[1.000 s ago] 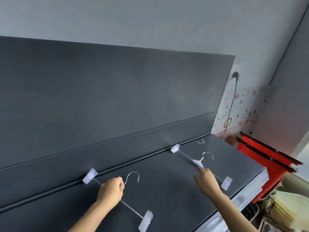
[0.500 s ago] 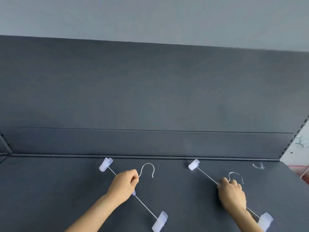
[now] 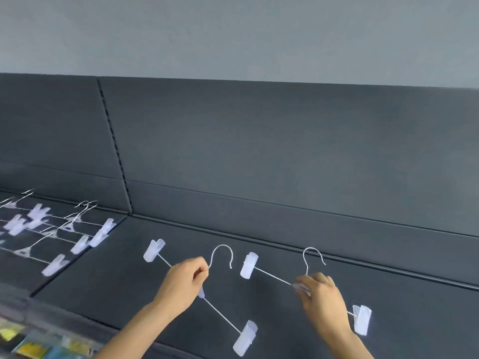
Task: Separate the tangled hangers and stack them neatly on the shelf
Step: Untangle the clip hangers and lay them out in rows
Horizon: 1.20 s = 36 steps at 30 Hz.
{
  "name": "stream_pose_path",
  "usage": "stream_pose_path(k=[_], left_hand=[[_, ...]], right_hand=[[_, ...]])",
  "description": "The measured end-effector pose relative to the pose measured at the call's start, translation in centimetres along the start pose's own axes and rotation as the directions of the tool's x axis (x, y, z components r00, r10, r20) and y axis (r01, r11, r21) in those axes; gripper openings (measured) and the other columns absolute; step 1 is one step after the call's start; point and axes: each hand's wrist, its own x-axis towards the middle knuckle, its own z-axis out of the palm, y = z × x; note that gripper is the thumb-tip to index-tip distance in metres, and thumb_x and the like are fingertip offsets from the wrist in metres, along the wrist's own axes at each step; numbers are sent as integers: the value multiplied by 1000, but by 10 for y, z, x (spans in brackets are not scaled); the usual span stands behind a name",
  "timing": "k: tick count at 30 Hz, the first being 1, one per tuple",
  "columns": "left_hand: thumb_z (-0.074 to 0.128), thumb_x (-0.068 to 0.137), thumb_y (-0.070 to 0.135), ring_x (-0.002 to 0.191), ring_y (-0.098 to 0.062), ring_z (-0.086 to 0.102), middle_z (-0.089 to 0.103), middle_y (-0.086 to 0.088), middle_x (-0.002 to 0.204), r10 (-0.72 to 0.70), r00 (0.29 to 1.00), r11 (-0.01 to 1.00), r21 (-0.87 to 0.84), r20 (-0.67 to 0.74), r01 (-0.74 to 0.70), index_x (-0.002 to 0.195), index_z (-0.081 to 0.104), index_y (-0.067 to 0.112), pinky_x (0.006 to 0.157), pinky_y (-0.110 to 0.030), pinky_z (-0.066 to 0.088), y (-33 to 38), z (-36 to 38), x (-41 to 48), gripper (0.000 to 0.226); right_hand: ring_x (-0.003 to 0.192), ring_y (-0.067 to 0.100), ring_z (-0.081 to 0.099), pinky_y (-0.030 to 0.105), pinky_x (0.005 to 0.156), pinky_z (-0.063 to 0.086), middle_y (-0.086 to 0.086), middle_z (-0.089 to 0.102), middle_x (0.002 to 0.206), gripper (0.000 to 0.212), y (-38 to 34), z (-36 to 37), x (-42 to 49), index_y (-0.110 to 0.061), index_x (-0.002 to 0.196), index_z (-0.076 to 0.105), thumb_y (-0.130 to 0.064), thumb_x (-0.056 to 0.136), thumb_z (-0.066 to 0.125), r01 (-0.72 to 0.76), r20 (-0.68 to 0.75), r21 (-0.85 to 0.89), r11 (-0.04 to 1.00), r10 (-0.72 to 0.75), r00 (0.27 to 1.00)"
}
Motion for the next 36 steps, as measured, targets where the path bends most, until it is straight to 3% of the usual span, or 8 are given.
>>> stream_pose_path(k=[3, 7, 12, 18, 25, 28, 32, 36], left_hand=[[47, 89, 8, 53, -3, 51, 57, 14, 49, -11, 999, 1000, -13, -52, 10, 68, 47, 11, 54, -18, 35, -35, -38, -12, 21], [48, 89, 6, 53, 0, 52, 55, 22, 52, -4, 993, 1000, -24, -116, 1, 66, 47, 13, 53, -14, 34, -87, -96, -31, 24], [51, 87, 6, 53, -6, 42, 50, 14, 57, -28, 982, 999, -49, -188, 19, 64, 47, 18, 53, -16, 33, -167, -166, -52, 26], [52, 87, 6, 56, -8, 39, 48, 6, 63, -63, 971, 998, -33, -229, 57, 71, 54, 12, 55, -17, 33, -245, -230, -68, 17], [54, 87, 7, 60, -3, 48, 51, 6, 59, -148, 959, 989, -50, -240, 140, 68, 52, 19, 57, -14, 38, -320, -278, -57, 23], [53, 87, 7, 58, -5, 45, 49, 7, 61, -157, 957, 988, -34, -243, 153, 66, 49, 24, 57, -14, 37, -347, -294, -36, 28], [51, 89, 10, 58, -7, 41, 48, 8, 64, -149, 969, 989, -10, -196, 150, 67, 47, 26, 58, -13, 37, -372, -312, 1, 28], [53, 89, 12, 64, -7, 49, 59, 2, 70, -144, 974, 990, -33, -177, 140, 69, 51, 28, 61, -13, 39, -391, -332, 27, 26]], right_hand=[[60, 21, 46, 25, 53, 36, 3, 64, 70, 19, -51, 18, 1, -23, 71, 70, -6, 65, 79, 52, -31, 88, 995, -49, 998], [73, 26, 53, 27, 59, 38, 0, 57, 76, 12, -131, 43, -2, -21, 79, 71, -9, 77, 69, 100, -16, 148, 984, -99, 995], [84, 22, 50, 30, 59, 43, -3, 52, 84, 12, -237, 80, -8, -19, 88, 70, -11, 83, 63, 143, 17, 187, 972, -148, 989], [82, 19, 49, 32, 59, 46, -5, 52, 82, 10, -336, 122, -14, -19, 86, 70, -11, 82, 65, 184, 64, 249, 951, -206, 977], [76, 24, 54, 33, 58, 45, -1, 55, 78, 8, -401, 159, 16, -17, 81, 70, -9, 80, 67, 188, 88, 261, 947, -217, 972], [73, 24, 52, 29, 61, 39, -2, 55, 75, 9, -423, 176, 36, -12, 85, 71, -6, 79, 68, 182, 66, 289, 940, -209, 976], [72, 31, 57, 33, 61, 42, 6, 61, 75, 8, -442, 199, 65, -8, 85, 69, -3, 82, 64, 139, 73, 293, 946, -167, 983], [72, 30, 57, 34, 61, 44, 4, 60, 75, 11, -463, 210, 86, -10, 84, 67, -1, 83, 61, 138, 71, 268, 954, -162, 984]])
